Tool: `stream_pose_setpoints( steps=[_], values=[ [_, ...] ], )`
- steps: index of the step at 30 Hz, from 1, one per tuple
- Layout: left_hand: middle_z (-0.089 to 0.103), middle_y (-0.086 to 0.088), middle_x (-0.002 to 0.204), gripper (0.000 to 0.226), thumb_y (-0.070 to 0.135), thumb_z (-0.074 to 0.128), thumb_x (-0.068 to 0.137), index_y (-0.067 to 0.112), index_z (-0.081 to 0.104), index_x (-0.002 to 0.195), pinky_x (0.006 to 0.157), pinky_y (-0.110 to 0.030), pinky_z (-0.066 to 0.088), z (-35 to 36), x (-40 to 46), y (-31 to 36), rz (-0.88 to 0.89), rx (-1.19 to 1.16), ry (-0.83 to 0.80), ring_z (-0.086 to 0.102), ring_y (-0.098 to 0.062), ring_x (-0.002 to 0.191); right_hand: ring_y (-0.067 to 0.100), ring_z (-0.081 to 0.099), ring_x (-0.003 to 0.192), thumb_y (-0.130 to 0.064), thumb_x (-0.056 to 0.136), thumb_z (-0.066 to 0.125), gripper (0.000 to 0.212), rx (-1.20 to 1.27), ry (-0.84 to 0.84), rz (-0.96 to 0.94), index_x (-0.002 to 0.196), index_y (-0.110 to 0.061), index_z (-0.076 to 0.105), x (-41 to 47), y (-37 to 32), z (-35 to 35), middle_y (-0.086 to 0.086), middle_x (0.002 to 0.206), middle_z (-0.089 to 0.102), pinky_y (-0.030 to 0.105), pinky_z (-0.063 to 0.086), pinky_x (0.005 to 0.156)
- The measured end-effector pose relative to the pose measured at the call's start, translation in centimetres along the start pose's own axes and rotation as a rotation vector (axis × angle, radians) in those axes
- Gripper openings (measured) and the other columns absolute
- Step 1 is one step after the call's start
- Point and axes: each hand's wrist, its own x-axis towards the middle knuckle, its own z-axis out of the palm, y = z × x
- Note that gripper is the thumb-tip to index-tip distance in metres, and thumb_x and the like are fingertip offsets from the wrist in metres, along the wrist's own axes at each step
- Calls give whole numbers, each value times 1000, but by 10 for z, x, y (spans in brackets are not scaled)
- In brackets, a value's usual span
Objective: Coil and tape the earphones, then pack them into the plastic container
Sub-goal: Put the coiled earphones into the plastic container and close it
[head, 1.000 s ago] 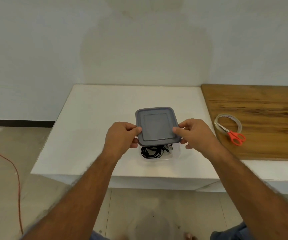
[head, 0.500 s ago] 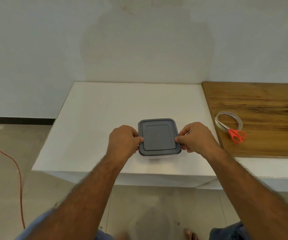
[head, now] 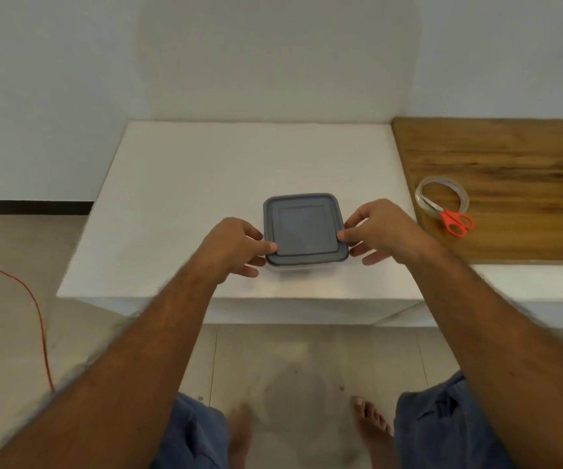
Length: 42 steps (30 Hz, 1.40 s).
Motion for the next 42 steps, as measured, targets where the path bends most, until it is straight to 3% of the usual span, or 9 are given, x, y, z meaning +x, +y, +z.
stream_pose_setpoints(
  steps=[5, 12, 15, 21, 26, 33, 37, 40, 42],
  values=[
    [72, -13, 91, 19, 18, 72, 87, 4, 67, 99, 62, -29, 61, 3, -2, -1, -27, -46, -70, 72, -20, 80, 25, 75, 73, -18, 91, 69, 20, 80, -95, 74, 97, 1, 69, -1, 8, 2, 16, 88, 74, 34, 61, 61],
    [69, -11, 81, 12, 18, 69, 89, 12, 59, 87, 67, -28, 61, 11, 3, -4, -24, -9, -14, 69, -18, 71, 29, 75, 76, -17, 90, 70, 19, 161, -55, 49, 95, 2, 68, 3, 16, 8, 18, 87, 74, 36, 62, 66],
    [68, -12, 82, 13, 19, 67, 90, 12, 57, 94, 72, -33, 60, 15, 3, -5, -15, 21, 9, 68, -20, 72, 27, 74, 73, -18, 90, 69, 19, 177, -26, 32, 95, 1, 67, 3, 19, 12, 17, 87, 73, 37, 62, 67],
    [69, -15, 89, 29, 19, 70, 89, 4, 58, 111, 66, -32, 62, 11, -4, -10, -9, -63, -8, 72, -20, 75, 23, 72, 68, -21, 93, 66, 21, 182, 11, -2, 96, 0, 67, -5, 21, 18, 16, 86, 72, 37, 62, 66],
    [71, -13, 101, 32, 26, 73, 87, 6, 63, 110, 71, -33, 60, -4, 2, -7, -14, -100, -121, 70, -22, 90, 25, 72, 83, -28, 93, 66, 26, 230, -70, 47, 103, -4, 66, -2, 18, 4, 12, 96, 72, 36, 58, 70],
    [71, -10, 95, 33, 37, 55, 98, 7, 67, 98, 70, -34, 60, 8, 32, 5, 78, -195, 159, 70, -21, 86, 26, 69, 78, -39, 96, 58, 37, 368, 58, -12, 102, -3, 67, 26, -4, 8, 13, 94, 72, 40, 58, 73],
    [70, -7, 88, 26, 29, 57, 98, 6, 68, 92, 58, -27, 54, 13, 46, 7, 66, -294, 202, 66, -16, 72, 25, 66, 71, -31, 94, 63, 40, 415, 113, 11, 105, 8, 65, 38, -8, 18, 13, 87, 69, 44, 58, 74],
    [71, -9, 89, 26, 27, 61, 96, 2, 68, 94, 59, -28, 55, 14, 52, 4, 24, -350, 205, 66, -18, 73, 23, 64, 67, -24, 93, 66, 41, 469, 124, 29, 109, 13, 62, 45, -4, 19, 13, 83, 68, 41, 58, 68],
    [71, -8, 90, 25, 27, 62, 95, 2, 68, 94, 59, -28, 55, 14, 54, 3, 21, -353, 216, 66, -18, 74, 27, 66, 70, -23, 91, 69, 35, 467, 145, 18, 101, 11, 66, 49, -2, 21, 16, 85, 70, 44, 59, 69]
  ],
)
